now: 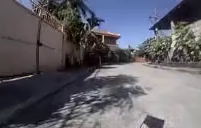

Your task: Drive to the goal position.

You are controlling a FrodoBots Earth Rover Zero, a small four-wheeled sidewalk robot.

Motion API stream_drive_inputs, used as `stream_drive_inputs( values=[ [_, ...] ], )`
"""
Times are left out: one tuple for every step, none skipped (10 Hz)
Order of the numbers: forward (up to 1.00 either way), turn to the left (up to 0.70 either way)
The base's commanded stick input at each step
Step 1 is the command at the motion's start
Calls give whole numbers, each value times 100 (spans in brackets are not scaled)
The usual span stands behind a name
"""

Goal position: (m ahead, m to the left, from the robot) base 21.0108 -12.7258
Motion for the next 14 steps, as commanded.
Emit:
stream_drive_inputs(
  values=[
    [70, -3],
    [70, -3],
    [70, -3],
    [70, -3],
    [70, -3],
    [70, -3],
    [70, -3],
    [70, -3],
    [70, -3],
    [70, -3],
    [70, -3],
    [70, -3],
    [70, -3],
    [70, -3]
  ],
)
